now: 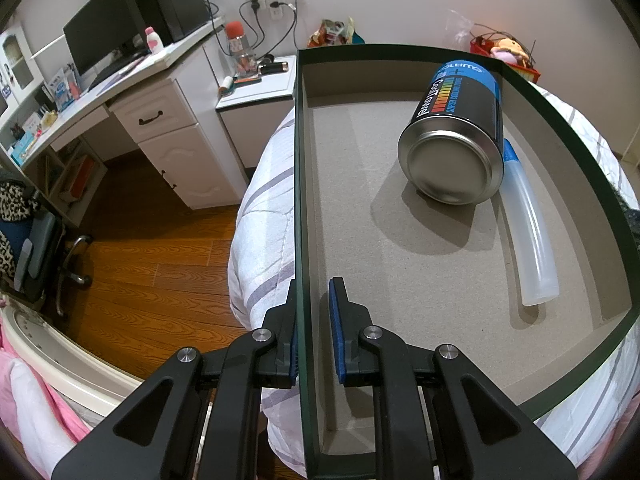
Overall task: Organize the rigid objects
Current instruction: 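Grasp the black remote with the right gripper, then carry the remote into the tray and open the right gripper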
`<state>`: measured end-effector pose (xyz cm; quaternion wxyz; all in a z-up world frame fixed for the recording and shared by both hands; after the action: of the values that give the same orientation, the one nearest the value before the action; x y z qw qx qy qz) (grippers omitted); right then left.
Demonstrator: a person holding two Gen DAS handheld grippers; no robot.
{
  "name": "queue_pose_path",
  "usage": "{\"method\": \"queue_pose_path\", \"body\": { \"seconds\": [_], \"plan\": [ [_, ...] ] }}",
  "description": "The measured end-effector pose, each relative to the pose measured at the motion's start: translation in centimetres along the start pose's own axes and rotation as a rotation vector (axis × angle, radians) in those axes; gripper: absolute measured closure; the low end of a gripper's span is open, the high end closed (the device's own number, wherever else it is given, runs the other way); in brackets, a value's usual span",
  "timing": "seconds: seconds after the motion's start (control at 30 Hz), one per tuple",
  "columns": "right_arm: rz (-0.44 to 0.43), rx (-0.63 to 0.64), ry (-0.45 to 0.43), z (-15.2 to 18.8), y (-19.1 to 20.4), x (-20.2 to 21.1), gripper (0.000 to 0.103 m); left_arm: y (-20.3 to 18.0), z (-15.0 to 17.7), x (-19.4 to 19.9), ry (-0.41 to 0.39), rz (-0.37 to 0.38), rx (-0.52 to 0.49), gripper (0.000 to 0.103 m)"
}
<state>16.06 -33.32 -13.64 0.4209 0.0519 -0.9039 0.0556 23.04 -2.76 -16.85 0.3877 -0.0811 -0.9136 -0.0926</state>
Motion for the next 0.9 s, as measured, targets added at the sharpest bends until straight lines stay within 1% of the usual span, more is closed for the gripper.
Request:
{"method": "queue_pose_path", "body": {
  "seconds": [0.17, 0.2, 0.23, 0.3, 0.47, 0.57, 0.67, 0.77, 0.9],
  "plan": [
    [-0.004, 0.006, -0.023, -0.8, 0.2, 1.6, 0.059, 0.0, 0.0, 0.0, 0.000, 0.001, 0.001, 0.091],
    [0.000, 0.012, -0.042, -1.1, 0.4, 2.0, 0.059, 0.0, 0.0, 0.0, 0.000, 0.001, 0.001, 0.091],
    [-0.009, 0.009, -0.034, -1.2, 0.4, 2.2, 0.059, 0.0, 0.0, 0.0, 0.000, 0.000, -0.001, 0.091],
    [-0.007, 0.010, -0.058, -1.7, 0.8, 2.7, 0.059, 0.0, 0.0, 0.0, 0.000, 0.001, 0.000, 0.091],
    [-0.043, 0.012, -0.090, -3.1, 1.8, 3.3, 0.059, -0.1, 0.0, 0.0, 0.001, 0.004, 0.000, 0.092],
    [-0.089, 0.041, -0.099, -4.3, 3.4, 3.5, 0.059, -0.1, -0.1, 0.0, 0.000, 0.004, -0.001, 0.092],
    [-0.143, 0.091, -0.094, -5.5, 5.8, 3.4, 0.059, -0.1, -0.1, 0.0, 0.000, 0.004, 0.001, 0.092],
    [-0.173, 0.137, -0.088, -6.5, 7.9, 2.9, 0.059, -0.1, -0.1, 0.0, 0.001, 0.004, 0.001, 0.092],
    [-0.218, 0.206, -0.048, -7.7, 11.1, 1.5, 0.059, -0.1, 0.0, 0.0, 0.001, 0.005, 0.001, 0.092]
  ]
}}
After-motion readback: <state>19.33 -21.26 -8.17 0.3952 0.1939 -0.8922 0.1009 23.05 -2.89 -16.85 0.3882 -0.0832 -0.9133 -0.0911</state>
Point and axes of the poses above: each gripper's, at about its wrist camera, not at the fingertips, and x roughly against the way its jaws point, y to its left, z to its underside, the point moved 1 cm from there along -x, roughly the way its jaws point, and after that the axes turned 12 degrees about -y, right-handed, at the moved point
